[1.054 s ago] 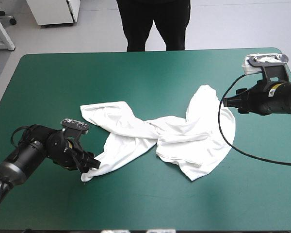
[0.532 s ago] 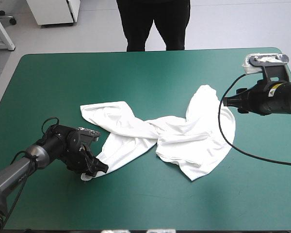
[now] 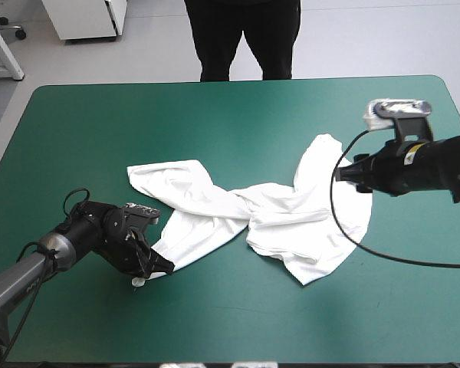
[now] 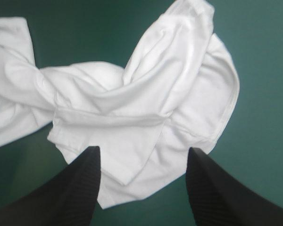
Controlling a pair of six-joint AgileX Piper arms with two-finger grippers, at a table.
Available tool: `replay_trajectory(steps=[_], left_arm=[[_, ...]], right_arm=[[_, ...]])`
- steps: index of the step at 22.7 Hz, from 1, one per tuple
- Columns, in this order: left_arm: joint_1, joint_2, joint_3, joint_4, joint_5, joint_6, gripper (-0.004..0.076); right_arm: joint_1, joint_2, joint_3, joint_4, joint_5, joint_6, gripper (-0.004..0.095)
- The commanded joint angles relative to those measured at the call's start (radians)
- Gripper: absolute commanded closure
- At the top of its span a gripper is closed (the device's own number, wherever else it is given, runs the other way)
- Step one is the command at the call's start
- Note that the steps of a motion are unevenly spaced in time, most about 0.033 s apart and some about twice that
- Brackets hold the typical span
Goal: Fold the cloth
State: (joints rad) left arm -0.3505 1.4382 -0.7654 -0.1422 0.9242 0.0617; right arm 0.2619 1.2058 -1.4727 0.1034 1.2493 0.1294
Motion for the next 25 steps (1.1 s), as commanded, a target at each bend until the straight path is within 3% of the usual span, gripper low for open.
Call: replay_trajectory(steps=[1, 4, 7, 13, 19, 25], left_arm=[[-0.008, 0.036, 0.040, 0.008, -0.013, -0.007, 0.0733], [-0.008, 0.036, 0.040, 0.011, -0.013, -0.007, 0.0733], [-0.008, 0.036, 0.040, 0.011, -0.018, -0.007, 0.0733], [-0.008, 0.036, 0.040, 0.004, -0.033, -0.009, 0.0733], [-0.008, 0.036, 0.040, 0.000, -0.033, -0.012, 0.0733], [-0.008, 0.036, 0.040, 0.000, -0.033, -0.012, 0.0733]], right_arm=[[0.111, -0.019, 0.074, -0.058, -0.002, 0.051, 0.0399], [0.292, -0.019, 0.240, -0.153, -0.060, 0.158, 0.0377], [0.340, -0.017, 0.360, -0.097, -0.137, 0.170, 0.0312], [0.438, 0.076, 0.486, -0.103, -0.245, 0.174, 0.0323], [0.450, 0.192, 0.516, -0.097, -0.267, 0.174, 0.0327], [0.450, 0.225, 0.558, -0.097, -0.367, 0.179, 0.0327]])
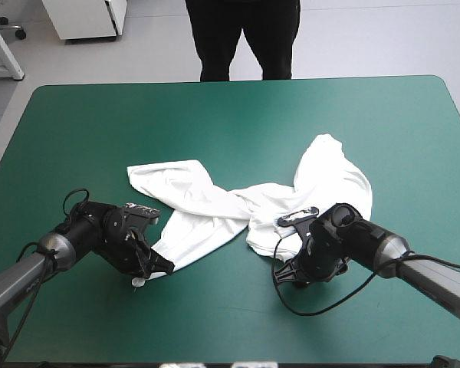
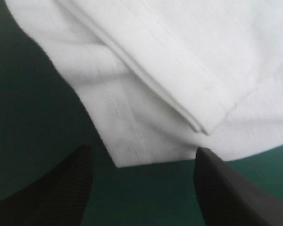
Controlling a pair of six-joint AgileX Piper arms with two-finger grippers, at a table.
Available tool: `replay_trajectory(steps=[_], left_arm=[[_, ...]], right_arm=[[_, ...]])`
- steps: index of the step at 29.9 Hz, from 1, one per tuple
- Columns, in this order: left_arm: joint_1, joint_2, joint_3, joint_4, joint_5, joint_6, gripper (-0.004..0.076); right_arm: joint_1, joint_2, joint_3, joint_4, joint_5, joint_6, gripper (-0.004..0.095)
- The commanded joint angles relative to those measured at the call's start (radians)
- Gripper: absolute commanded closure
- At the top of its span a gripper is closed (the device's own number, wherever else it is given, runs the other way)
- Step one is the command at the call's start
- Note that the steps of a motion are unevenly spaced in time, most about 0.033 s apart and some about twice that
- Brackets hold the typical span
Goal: Fold the cloth
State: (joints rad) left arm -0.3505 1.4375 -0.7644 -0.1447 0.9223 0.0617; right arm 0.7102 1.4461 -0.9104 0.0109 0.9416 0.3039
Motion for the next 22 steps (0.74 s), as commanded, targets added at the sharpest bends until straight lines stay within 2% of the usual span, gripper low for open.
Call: replay_trajectory(steps=[1, 6, 8, 10, 11, 13, 14, 22], left_arm=[[-0.008, 0.036, 0.039, 0.002, -0.031, -0.012, 0.0733], [-0.008, 0.036, 0.039, 0.002, -0.033, -0.012, 0.0733], [-0.008, 0.036, 0.039, 0.002, -0.033, -0.012, 0.0733], [-0.008, 0.036, 0.039, 0.002, -0.031, -0.012, 0.0733], [-0.008, 0.036, 0.039, 0.002, -0.029, -0.012, 0.0733], [-0.008, 0.036, 0.039, 0.002, -0.029, -0.012, 0.0733], [-0.008, 0.034, 0.036, 0.002, -0.029, -0.012, 0.0733], [-0.008, -0.021, -0.145, 0.011, 0.065, -0.015, 0.0733]], right_arm=[[0.001, -0.006, -0.002, -0.005, -0.073, 0.007, 0.0327], [0.001, 0.085, -0.002, -0.003, -0.080, 0.009, 0.0328], [0.001, 0.128, -0.002, -0.003, -0.076, 0.011, 0.0358], [0.001, 0.157, -0.002, -0.003, -0.067, 0.018, 0.0474], [0.001, 0.162, -0.002, -0.003, -0.064, 0.018, 0.0583], [0.001, 0.167, -0.002, -0.003, -0.058, 0.018, 0.0867], [0.001, 0.167, -0.002, -0.003, -0.050, 0.018, 0.0922], [-0.001, 0.023, -0.062, -0.024, 0.060, 0.014, 0.0925]])
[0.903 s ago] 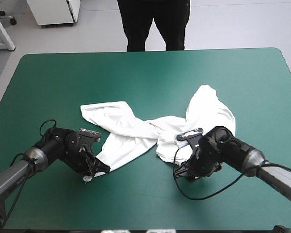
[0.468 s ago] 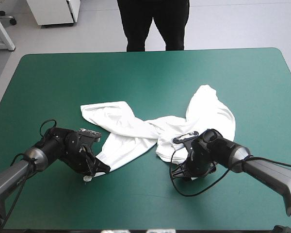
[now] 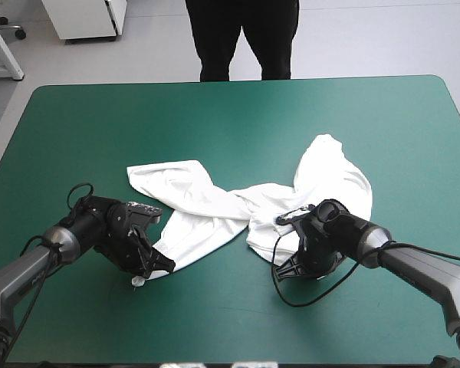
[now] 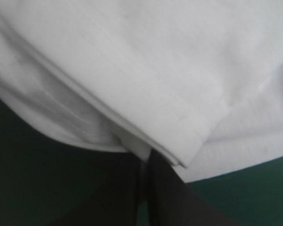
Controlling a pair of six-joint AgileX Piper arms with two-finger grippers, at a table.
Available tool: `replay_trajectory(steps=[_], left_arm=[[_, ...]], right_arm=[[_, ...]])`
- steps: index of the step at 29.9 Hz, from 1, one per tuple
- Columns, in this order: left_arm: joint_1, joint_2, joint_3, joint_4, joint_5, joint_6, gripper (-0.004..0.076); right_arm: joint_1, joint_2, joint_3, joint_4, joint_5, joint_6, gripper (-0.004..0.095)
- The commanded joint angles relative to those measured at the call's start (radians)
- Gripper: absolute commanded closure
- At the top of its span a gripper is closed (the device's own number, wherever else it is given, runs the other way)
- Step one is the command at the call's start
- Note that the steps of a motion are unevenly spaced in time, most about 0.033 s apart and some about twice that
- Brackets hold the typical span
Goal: Fold the cloth
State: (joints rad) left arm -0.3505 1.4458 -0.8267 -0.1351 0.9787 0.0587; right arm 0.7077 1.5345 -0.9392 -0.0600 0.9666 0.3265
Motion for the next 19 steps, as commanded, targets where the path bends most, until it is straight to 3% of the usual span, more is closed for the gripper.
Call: replay_trajectory(steps=[1, 10, 15, 19], left_arm=[[-0.008, -0.046, -0.125, 0.001, 0.018, -0.012, 0.0733], [-0.008, -0.110, -0.634, 0.135, 0.161, -0.036, 0.0733], [-0.008, -0.111, -0.947, 0.159, 0.173, -0.036, 0.0733], [-0.008, -0.111, -1.171, 0.177, 0.165, -0.030, 0.0733]], right_arm=[[0.002, -0.098, -0.057, 0.030, 0.057, -0.003, 0.0925], [0.002, -0.299, -0.439, -0.238, 0.278, 0.022, 0.0925], [0.002, -0.310, -0.724, -0.334, 0.282, -0.018, 0.0925], [0.002, -0.293, -0.933, -0.345, 0.280, -0.068, 0.0925]])
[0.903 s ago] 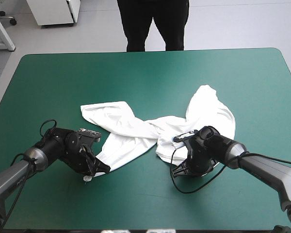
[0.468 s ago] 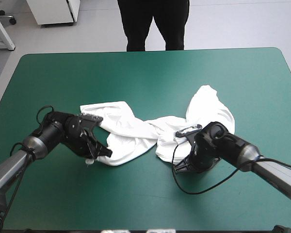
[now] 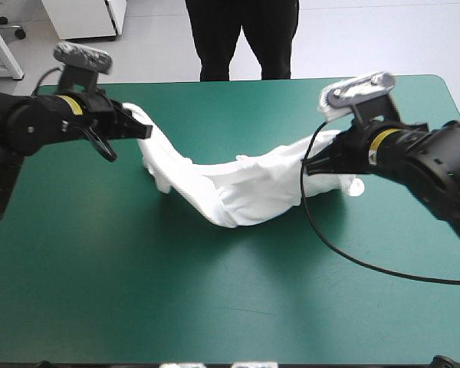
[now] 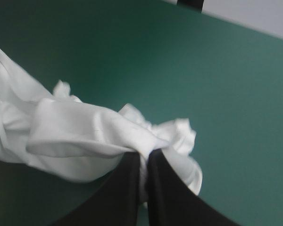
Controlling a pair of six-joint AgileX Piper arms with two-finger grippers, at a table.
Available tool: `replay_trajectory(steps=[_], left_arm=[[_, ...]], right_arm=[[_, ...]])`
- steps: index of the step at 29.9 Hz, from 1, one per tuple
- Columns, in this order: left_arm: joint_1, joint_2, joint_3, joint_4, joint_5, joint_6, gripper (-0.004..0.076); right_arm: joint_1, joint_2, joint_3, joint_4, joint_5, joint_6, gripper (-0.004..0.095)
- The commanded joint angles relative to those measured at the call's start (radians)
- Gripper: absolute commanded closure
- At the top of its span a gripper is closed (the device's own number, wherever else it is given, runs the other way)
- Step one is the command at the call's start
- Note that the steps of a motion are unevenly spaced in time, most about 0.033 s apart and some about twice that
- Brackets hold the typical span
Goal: Fold the cloth
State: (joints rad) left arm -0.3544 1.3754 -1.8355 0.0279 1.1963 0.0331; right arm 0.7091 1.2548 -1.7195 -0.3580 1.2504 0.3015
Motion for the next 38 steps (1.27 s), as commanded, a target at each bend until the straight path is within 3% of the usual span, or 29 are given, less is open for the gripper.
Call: replay_trajectory(steps=[1, 10, 16, 19, 24, 28, 31, 38], left_arm=[[-0.005, -0.040, -0.215, 0.014, -0.058, 0.004, 0.0733], [-0.005, -0.042, -0.573, -0.078, -0.220, 0.056, 0.0733], [-0.005, -0.042, -0.725, -0.213, -0.388, 0.148, 0.0733], [-0.005, -0.042, -0.785, -0.225, -0.408, 0.172, 0.0733], [-0.005, -0.059, -0.806, -0.244, -0.333, 0.176, 0.0733], [-0.005, -0.093, -0.806, -0.213, -0.079, 0.176, 0.0733], [-0.005, -0.100, -0.799, -0.118, 0.082, 0.137, 0.0733], [-0.005, -0.160, -0.519, -0.099, 0.092, 0.094, 0.0733]], right_arm=[[0.001, -0.009, -0.208, -0.050, -0.003, -0.062, 0.0925], [0.001, 0.051, -0.628, -0.040, -0.039, -0.239, 0.0925], [0.001, 0.081, -0.835, 0.049, -0.197, -0.349, 0.0924], [0.001, 0.081, -0.888, 0.082, -0.255, -0.351, 0.0924], [0.001, 0.081, -0.897, 0.109, -0.197, -0.334, 0.0923], [0.001, 0.081, -0.897, 0.135, 0.004, -0.247, 0.0923], [0.001, 0.058, -0.841, 0.160, -0.001, -0.215, 0.0923], [0.001, -0.069, -0.427, 0.116, -0.001, -0.093, 0.0923]])
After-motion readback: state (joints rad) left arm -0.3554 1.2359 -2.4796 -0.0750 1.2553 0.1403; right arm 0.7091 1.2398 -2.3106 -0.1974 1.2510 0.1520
